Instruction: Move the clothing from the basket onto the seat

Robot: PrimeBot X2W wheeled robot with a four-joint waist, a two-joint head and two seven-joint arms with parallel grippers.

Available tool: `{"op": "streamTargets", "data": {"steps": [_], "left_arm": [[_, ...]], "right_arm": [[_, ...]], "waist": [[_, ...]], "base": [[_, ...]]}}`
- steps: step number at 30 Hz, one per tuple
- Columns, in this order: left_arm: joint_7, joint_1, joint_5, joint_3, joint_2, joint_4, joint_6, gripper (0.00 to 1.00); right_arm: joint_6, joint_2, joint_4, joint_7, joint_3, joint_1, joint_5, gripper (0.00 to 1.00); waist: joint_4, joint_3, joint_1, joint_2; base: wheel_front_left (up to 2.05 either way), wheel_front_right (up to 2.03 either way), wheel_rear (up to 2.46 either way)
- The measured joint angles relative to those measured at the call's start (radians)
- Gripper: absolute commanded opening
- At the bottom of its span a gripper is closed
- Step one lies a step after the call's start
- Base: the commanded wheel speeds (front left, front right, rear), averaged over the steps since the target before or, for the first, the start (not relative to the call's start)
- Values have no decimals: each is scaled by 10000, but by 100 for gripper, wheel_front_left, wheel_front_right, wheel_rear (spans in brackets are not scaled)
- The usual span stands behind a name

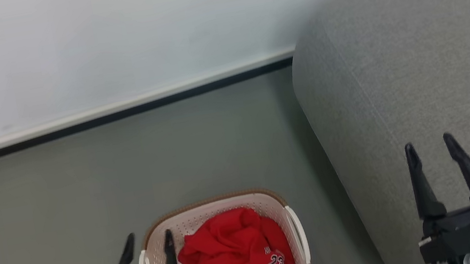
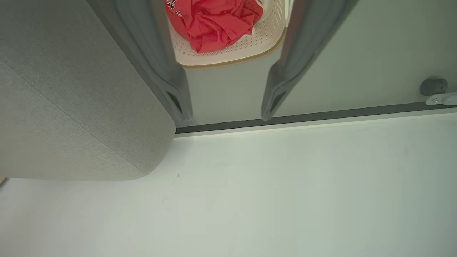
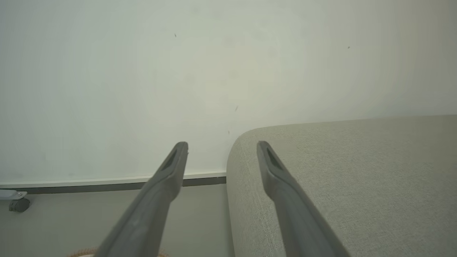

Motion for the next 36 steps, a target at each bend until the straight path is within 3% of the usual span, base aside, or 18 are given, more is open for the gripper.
{"op": "streamTargets", "data": {"steps": [20, 36], "left_arm": [[1494, -2811, 982, -1770, -357, 3789, -228, 100], [1852, -4783, 1400, -2477, -403, 5952, 109, 100]], "right_arm": [[150, -276, -957, 0, 63, -1651, -130, 100], [238, -203, -2157, -2, 311, -2733, -339, 100]], "waist": [[-519, 2522, 1, 1], [-1246, 4892, 0, 2]], "base": [[0, 0, 0], [0, 0, 0]]}}
